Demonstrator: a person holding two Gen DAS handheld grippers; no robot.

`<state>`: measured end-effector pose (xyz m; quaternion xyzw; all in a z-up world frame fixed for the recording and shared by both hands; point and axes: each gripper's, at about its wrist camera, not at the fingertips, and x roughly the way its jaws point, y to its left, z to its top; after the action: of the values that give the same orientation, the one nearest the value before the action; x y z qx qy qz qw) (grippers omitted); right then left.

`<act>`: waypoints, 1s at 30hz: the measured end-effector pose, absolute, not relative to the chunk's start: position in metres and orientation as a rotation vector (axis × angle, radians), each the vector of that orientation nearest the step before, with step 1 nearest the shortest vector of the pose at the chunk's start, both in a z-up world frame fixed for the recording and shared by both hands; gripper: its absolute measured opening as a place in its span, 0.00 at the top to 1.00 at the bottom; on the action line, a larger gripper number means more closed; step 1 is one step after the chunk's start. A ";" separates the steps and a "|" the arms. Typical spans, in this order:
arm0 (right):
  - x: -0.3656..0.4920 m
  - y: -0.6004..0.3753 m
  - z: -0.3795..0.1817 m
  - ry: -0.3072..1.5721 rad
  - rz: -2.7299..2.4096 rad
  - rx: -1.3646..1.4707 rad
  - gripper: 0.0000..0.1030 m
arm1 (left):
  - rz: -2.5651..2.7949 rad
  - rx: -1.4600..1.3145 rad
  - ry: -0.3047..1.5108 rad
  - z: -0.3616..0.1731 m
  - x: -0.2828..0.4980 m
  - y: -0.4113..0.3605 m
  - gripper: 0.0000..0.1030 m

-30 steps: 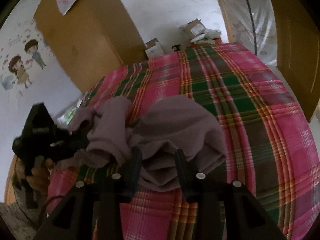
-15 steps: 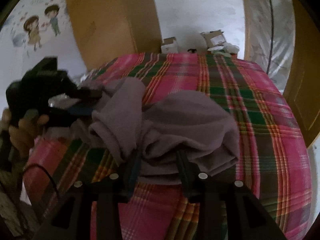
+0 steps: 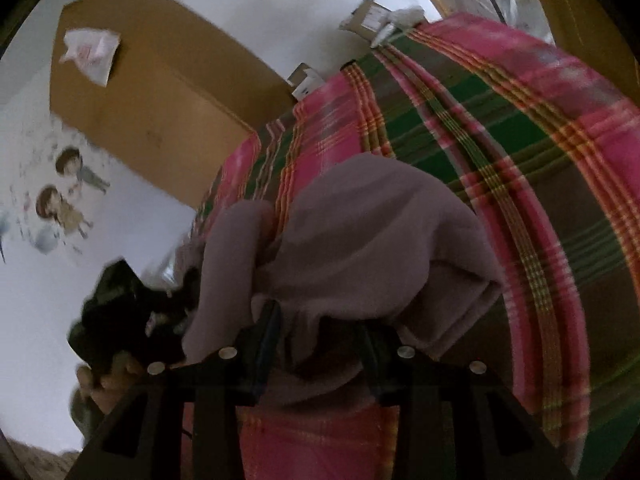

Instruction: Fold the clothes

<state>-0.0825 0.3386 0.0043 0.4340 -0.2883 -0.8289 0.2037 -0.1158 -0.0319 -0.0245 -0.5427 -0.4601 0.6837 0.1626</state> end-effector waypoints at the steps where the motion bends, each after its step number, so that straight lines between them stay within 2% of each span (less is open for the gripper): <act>1: -0.085 0.338 0.005 -0.802 -2.321 1.211 0.68 | 1.951 -1.550 -1.311 -0.025 -0.115 -0.033 0.61; 2: -0.087 0.337 0.005 -0.800 -2.330 1.210 0.82 | 1.954 -1.550 -1.309 -0.025 -0.115 -0.032 0.61; 3: -0.089 0.336 0.006 -0.799 -2.339 1.210 0.92 | 1.956 -1.550 -1.308 -0.025 -0.114 -0.032 0.64; 5: -0.089 0.333 0.011 -0.776 -2.362 1.192 0.93 | 1.967 -1.550 -1.299 -0.025 -0.114 -0.032 0.70; 9: -0.082 0.324 0.036 -0.674 -2.432 1.089 0.94 | 2.009 -1.521 -1.270 -0.018 -0.114 -0.035 0.93; 11: -0.079 0.320 0.053 -0.620 -2.477 1.028 0.95 | 2.028 -1.488 -1.263 -0.014 -0.117 -0.035 0.93; 12: -0.077 0.318 0.062 -0.604 -2.494 0.992 0.95 | 2.036 -1.468 -1.263 -0.011 -0.118 -0.035 0.98; 20: -0.076 0.309 0.120 -0.511 -2.558 0.784 0.95 | 2.087 -1.345 -1.211 0.007 -0.116 -0.044 0.98; 22: -0.078 0.309 0.126 -0.512 -2.572 0.759 0.95 | 2.077 -1.370 -1.164 0.006 -0.113 -0.039 0.94; 24: -0.079 0.308 0.130 -0.511 -2.595 0.739 0.95 | 2.044 -1.411 -1.142 0.000 -0.107 -0.036 0.82; 26: -0.080 0.308 0.131 -0.491 -2.642 0.730 0.95 | 2.015 -1.435 -1.160 -0.006 -0.103 -0.037 0.77; 29: -0.084 0.312 0.122 -0.504 -2.656 0.785 0.95 | 1.949 -1.452 -1.226 -0.014 -0.099 -0.036 0.77; 30: -0.085 0.315 0.118 -0.507 -2.677 0.811 0.95 | 1.932 -1.455 -1.238 -0.016 -0.098 -0.036 0.74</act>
<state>-0.0849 0.3145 0.1182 0.2823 -0.1764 -0.9312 0.1488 -0.0981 -0.0357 -0.0161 -0.5236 -0.4455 0.6950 0.2108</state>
